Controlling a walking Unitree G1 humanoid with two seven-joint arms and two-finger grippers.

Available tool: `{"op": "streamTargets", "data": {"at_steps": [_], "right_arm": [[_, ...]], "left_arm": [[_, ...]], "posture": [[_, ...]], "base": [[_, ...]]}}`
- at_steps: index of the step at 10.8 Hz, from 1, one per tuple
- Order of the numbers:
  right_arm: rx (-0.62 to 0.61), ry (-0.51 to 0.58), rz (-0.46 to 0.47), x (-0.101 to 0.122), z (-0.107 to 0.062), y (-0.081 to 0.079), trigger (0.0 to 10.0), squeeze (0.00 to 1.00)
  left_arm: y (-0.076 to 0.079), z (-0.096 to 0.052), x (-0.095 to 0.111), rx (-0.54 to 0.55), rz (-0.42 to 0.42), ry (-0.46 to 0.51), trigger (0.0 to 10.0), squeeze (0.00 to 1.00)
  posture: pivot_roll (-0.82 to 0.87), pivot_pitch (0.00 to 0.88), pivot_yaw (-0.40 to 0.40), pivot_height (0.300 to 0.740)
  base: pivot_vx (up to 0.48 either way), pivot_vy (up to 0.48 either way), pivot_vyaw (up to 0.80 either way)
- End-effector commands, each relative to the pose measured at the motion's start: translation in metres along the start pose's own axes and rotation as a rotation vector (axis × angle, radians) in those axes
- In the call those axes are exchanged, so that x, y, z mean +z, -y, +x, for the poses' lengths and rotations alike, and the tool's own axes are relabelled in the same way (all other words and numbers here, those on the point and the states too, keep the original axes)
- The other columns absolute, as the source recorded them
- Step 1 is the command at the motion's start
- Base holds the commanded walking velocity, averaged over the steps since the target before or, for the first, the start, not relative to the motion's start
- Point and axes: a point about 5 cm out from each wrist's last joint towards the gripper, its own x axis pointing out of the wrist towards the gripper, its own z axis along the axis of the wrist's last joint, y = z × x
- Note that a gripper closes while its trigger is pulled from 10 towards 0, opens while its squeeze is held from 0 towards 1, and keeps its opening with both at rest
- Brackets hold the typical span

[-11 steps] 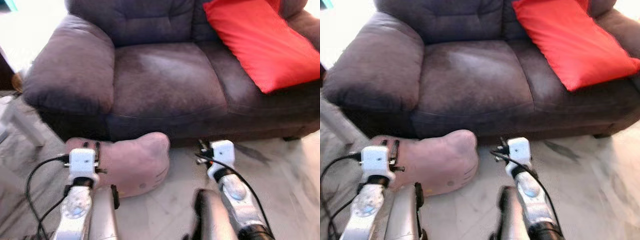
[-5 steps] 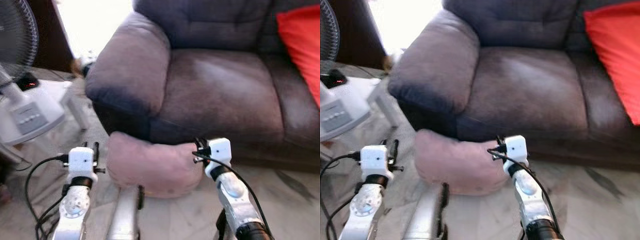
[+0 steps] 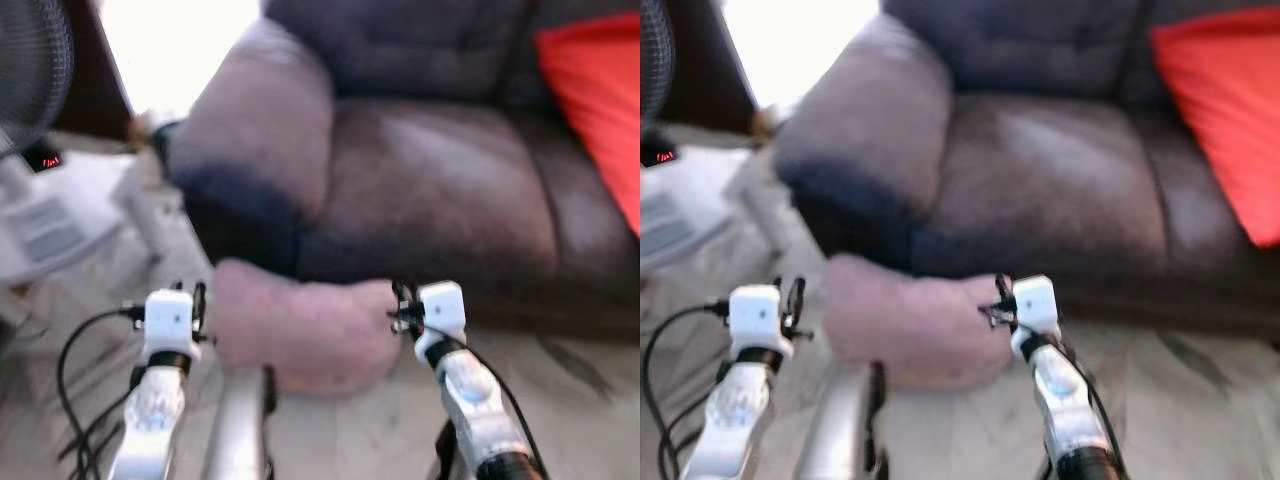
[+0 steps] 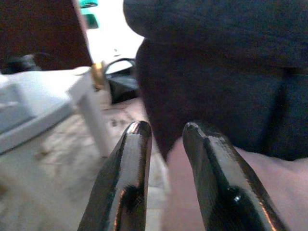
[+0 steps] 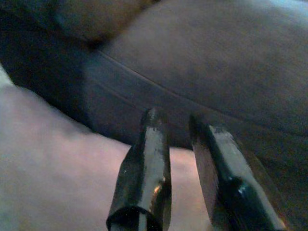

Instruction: Move the pillow to the sofa from floor

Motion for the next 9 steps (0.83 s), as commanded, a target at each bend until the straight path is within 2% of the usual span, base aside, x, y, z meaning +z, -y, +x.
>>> {"op": "streamTargets", "data": {"at_steps": [1, 4, 5, 7, 9], "right_arm": [[-0.016, 0.001, 0.024, -0.0012, -0.0016, 0.0039, 10.0, 0.00], [0.001, 0.006, -0.017, 0.0003, -0.0006, 0.0038, 10.0, 0.00], [0.009, 0.009, -0.024, 0.0003, -0.0009, 0.0021, 10.0, 0.00], [-0.014, 0.004, 0.006, -0.0009, -0.0012, 0.0041, 10.0, 0.00], [-0.011, 0.003, -0.009, -0.0009, -0.0014, 0.0049, 10.0, 0.00]], "left_arm": [[0.0022, -0.0003, -0.0009, -0.009, -0.009, -0.011, 10.0, 0.00], [0.0006, 0.0006, -0.0014, -0.002, -0.007, -0.016, 10.0, 0.00], [0.0008, 0.0008, -0.0015, -0.004, -0.008, -0.017, 10.0, 0.00], [0.0015, 0.0008, -0.0011, -0.006, -0.008, -0.017, 10.0, 0.00], [0.0009, 0.0004, -0.0013, -0.004, -0.007, -0.017, 10.0, 0.00]], "posture": [[0.11, 0.133, -0.049, 0.472], [0.11, 0.131, -0.049, 0.472], [0.11, 0.131, -0.049, 0.472], [0.11, 0.132, -0.049, 0.472], [0.11, 0.133, -0.049, 0.472]], "base": [[0.000, 0.000, 0.00], [0.000, 0.000, 0.00], [0.000, 0.000, 0.80], [0.000, 0.000, 0.00], [0.000, 0.000, 0.00]]}}
